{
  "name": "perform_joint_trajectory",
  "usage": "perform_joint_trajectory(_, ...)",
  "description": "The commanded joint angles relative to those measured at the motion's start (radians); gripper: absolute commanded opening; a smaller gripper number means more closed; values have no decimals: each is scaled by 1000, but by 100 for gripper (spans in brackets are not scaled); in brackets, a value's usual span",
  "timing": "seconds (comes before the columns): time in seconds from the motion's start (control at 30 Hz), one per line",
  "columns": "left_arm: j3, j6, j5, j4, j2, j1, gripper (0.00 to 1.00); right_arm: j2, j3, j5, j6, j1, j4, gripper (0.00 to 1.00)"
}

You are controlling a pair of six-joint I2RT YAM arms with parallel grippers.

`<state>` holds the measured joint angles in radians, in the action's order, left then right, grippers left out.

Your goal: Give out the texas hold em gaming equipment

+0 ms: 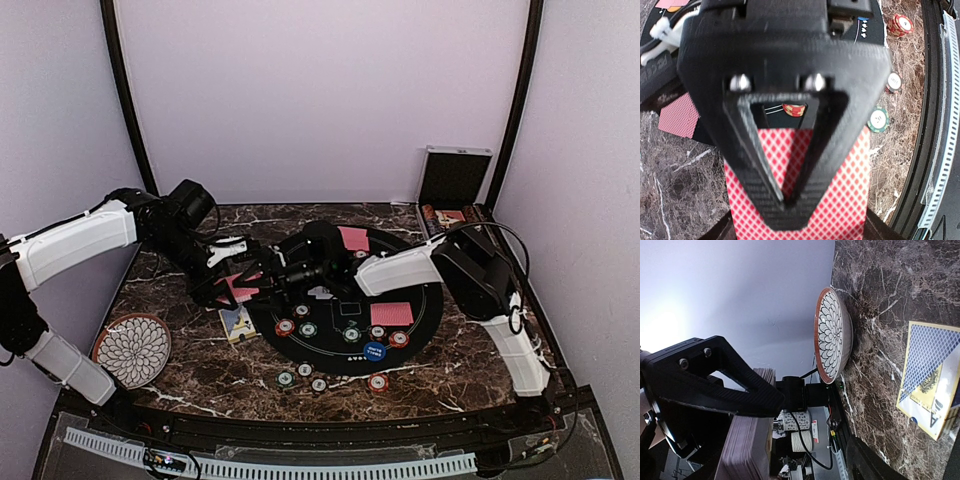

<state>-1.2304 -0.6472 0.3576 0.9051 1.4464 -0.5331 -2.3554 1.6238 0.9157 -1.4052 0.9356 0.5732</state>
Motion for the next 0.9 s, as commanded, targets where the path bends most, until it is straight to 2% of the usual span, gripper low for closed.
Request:
perform_joint_trajectory(0.0, -32, -8, 20, -2, -27, 5, 0, 47, -57, -20, 44, -26, -44, 68)
perform_joint_trajectory(0.57, -23, -8, 12, -4, -30, 6, 0, 129, -125, -6, 35, -46, -3, 46)
perform_joint_trajectory(0.7, -18, -8, 9, -5, -32, 5, 0, 159, -156, -6, -8, -51, 57, 38)
perform_joint_trajectory(0.87, -13, -9, 5, -9, -33, 5, 0, 180, -183, 1, -82, -51, 155, 24)
